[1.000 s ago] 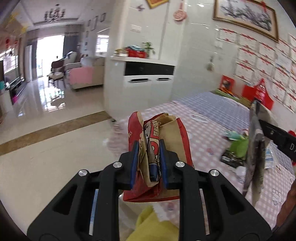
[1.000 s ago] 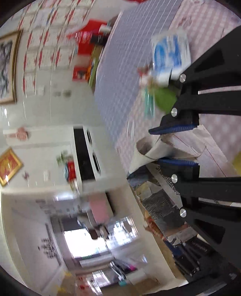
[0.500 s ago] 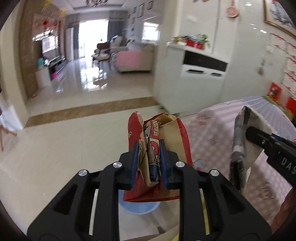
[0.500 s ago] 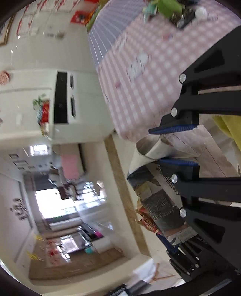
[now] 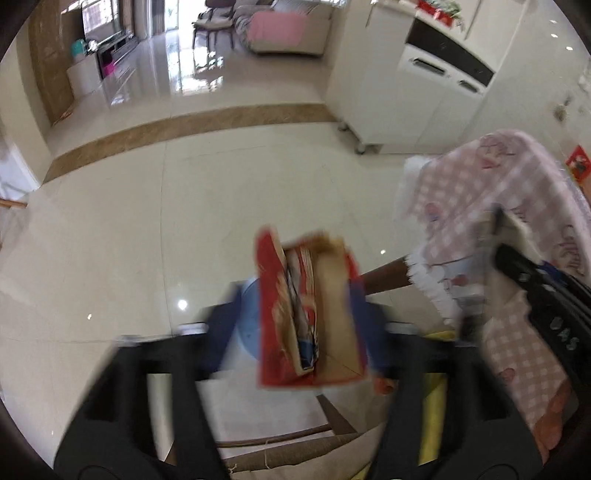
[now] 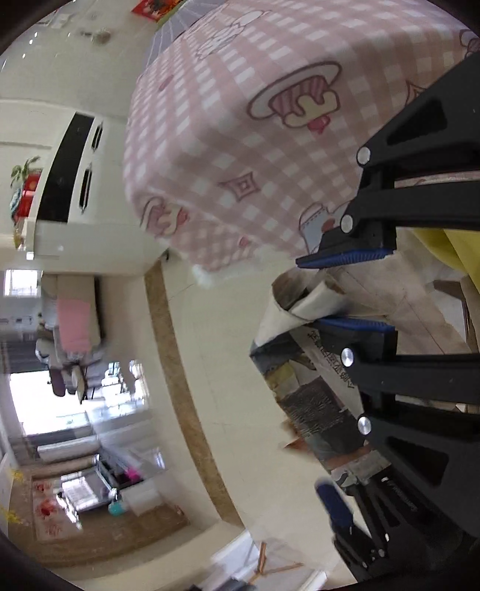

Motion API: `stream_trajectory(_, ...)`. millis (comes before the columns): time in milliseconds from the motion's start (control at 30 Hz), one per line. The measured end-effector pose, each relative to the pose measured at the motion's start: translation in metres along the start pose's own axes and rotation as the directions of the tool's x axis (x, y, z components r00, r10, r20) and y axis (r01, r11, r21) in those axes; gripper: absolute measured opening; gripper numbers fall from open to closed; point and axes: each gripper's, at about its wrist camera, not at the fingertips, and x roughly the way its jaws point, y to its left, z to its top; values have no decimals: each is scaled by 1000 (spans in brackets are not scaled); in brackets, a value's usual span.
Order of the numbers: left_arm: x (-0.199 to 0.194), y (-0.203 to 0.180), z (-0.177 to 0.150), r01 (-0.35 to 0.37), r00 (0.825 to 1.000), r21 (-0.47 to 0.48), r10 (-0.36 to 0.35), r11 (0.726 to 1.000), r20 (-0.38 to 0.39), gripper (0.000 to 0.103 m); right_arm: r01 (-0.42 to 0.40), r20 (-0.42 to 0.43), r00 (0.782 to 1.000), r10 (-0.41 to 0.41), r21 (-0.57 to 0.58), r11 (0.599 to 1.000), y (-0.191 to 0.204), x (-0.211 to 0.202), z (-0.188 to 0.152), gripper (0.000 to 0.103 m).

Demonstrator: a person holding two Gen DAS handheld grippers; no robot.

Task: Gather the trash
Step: 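Carry both items down to the blue bin and open both tools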

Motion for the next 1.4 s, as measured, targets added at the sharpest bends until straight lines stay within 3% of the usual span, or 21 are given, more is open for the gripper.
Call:
stream_trajectory(267,7,14,4,-45,999,-58,44,997,-8,69,6,-33,999,-6,-11,1000,-2,13,-1,25)
stream_trajectory(433,-4,26,3,-159,987,-48,160,986,12,69,-6,-41,999,4,-62,998,23,35,6,28)
stream_trajectory(467,-5,28,3,-181,983,-45,182,982,16,69,-23,-46,999,20,-75,997,29,40,8,39)
stream_trajectory(500,-9,30,3,-201,979,-43,202,979,20,69,-34,-57,998,29,-89,995,33,44,8,62)
stream_trajectory(567,-17,35,3,-211,977,-49,213,976,31,69,-19,-88,996,8,-116,993,44,53,9,79)
stream_trajectory(800,-33,43,3,-206,976,-79,210,975,55,70,-32,-112,994,17,-136,990,50,57,2,79)
stream_trajectory(1100,-50,23,1,-160,982,-48,164,986,95,70,-27,-77,997,17,-133,991,36,27,-5,79)
stream_trajectory(1400,-76,-3,1,-128,980,-4,128,992,151,71,-69,-39,997,66,-76,995,15,-11,-7,79)
